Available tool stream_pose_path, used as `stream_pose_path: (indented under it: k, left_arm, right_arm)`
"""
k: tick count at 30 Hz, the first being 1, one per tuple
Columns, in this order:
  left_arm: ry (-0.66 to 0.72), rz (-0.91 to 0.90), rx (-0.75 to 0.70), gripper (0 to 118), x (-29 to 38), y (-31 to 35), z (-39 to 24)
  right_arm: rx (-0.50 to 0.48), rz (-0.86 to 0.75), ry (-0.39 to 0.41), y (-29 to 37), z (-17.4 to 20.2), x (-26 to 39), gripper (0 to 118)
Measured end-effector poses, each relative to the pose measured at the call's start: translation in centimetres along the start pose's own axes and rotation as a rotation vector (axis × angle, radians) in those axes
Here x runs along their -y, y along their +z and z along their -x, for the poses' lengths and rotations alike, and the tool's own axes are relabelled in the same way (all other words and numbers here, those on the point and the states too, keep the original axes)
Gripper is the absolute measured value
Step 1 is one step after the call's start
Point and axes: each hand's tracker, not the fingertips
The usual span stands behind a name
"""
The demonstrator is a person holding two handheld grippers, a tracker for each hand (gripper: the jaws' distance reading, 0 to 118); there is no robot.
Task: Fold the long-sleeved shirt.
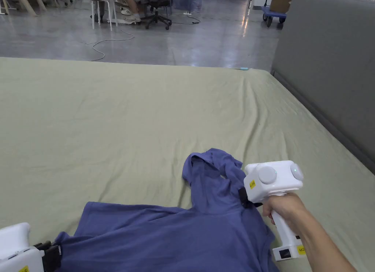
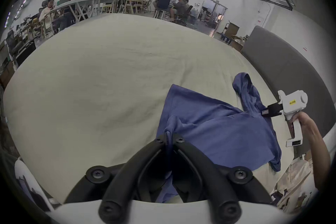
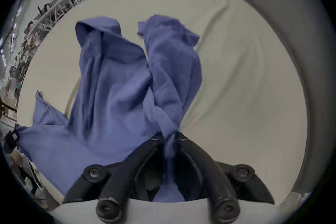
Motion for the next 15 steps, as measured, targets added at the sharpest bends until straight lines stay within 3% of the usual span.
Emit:
stream_pose_path:
  k: [7,12,15]
  left_arm:
    - [-0.033,-0.17,0.074,1,-7.6,2.9,-1.6]
    - [-0.099,-0.334,0.126,1,-17.2,6.2,-5.0]
    - [-0.132,-0.431,0.16,1,-24.3,8.2,-7.8]
  right_arm:
    - [-0.045,-0.225,-0.003,8.4,-1.9,-1.1,5]
    - [-0.059,-0.411,0.013,16.9,-2.1,-5.2,5]
    - [-0.015,-0.516,0.027,22.0,-1.6,-9.3,5]
